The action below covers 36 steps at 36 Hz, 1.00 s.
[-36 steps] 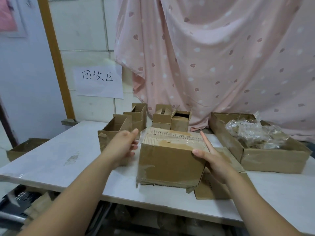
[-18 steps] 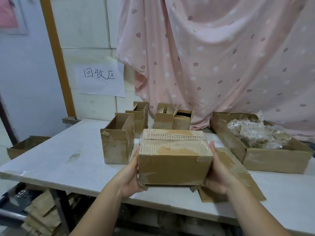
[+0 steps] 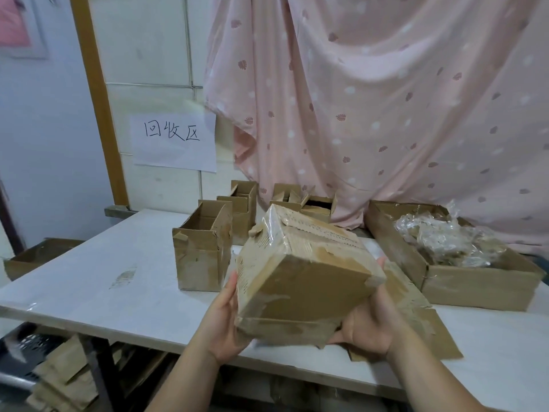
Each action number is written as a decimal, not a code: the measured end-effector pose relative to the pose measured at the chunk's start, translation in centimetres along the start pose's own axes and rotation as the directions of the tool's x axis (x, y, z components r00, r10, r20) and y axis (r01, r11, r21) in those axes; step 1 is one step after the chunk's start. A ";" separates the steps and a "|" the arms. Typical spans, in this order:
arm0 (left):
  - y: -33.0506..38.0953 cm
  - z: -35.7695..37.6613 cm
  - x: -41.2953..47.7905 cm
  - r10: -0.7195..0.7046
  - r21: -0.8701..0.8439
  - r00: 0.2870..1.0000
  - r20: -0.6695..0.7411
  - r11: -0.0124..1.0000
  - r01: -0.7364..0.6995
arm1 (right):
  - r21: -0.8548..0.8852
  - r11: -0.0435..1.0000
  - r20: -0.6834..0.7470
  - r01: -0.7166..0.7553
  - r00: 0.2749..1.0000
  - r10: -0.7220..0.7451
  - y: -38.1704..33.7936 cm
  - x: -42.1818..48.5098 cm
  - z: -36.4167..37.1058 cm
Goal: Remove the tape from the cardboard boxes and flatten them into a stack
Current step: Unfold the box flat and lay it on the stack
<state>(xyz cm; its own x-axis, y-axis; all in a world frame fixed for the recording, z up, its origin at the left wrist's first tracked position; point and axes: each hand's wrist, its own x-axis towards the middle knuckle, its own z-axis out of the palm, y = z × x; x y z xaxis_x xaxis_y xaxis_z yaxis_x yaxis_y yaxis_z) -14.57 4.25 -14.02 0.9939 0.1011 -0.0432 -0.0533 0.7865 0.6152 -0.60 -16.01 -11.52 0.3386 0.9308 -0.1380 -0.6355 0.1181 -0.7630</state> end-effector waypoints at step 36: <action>0.4 1.9 0.9 0.178 0.380 0.876 -0.448 0.925 0.006 | -0.197 0.980 -0.457 0.017 0.883 -0.107 -0.4 1.2 2.4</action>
<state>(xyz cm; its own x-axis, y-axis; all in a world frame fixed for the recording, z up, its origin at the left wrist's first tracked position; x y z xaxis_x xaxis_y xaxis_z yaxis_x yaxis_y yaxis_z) -13.49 3.48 -12.30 0.8183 0.5016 -0.2807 -0.0064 0.4963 0.8682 -1.62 -14.11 -9.89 0.6839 0.6514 -0.3285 -0.4803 0.0632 -0.8748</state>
